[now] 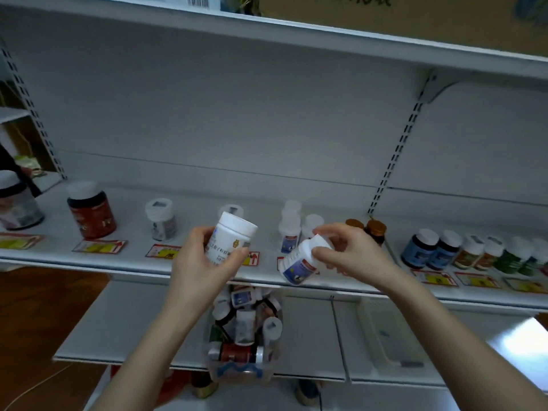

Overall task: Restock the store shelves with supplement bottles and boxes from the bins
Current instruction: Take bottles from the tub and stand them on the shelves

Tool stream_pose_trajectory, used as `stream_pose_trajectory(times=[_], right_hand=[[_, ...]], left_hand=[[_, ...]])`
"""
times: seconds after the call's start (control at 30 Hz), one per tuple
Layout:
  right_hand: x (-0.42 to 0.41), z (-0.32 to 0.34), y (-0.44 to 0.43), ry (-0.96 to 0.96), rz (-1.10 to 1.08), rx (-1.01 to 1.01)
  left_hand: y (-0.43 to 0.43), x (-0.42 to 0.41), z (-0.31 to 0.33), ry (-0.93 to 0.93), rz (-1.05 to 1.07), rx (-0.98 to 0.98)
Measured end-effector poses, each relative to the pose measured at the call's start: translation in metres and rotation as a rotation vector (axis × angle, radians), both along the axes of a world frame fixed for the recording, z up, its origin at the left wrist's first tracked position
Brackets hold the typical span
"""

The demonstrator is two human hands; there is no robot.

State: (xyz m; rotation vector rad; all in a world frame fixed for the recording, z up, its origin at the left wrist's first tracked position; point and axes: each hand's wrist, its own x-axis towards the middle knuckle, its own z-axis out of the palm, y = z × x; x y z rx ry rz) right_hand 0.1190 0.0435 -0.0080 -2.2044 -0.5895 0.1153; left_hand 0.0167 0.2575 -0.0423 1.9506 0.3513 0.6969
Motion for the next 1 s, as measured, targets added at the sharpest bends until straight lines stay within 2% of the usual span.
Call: stream_pose_trajectory(times=[0.17, 0.43, 0.5, 0.57, 0.67, 1.0], right_hand=[[0.017, 0.015, -0.006, -0.075, -0.245, 0.194], [0.048, 0.025, -0.002, -0.189, -0.364, 0.313], [0.065, 0.032, 0.000, -0.252, -0.393, 0.250], [0.086, 0.037, 0.003, -0.285, -0.370, 0.084], [0.116, 0.041, 0.009, -0.216, -0.243, -0.139], [0.165, 0.013, 0.030, -0.046, 0.022, -0.436]], left_hand=[[0.004, 0.023, 0.007, 0.000, -0.124, 0.019], [-0.009, 0.059, 0.020, -0.014, -0.182, -0.040], [-0.009, 0.065, 0.019, -0.024, -0.163, -0.070], [-0.009, 0.068, 0.020, -0.024, -0.137, -0.091], [-0.006, 0.072, 0.024, -0.007, -0.093, -0.118], [-0.008, 0.070, 0.017, 0.003, -0.002, -0.053]])
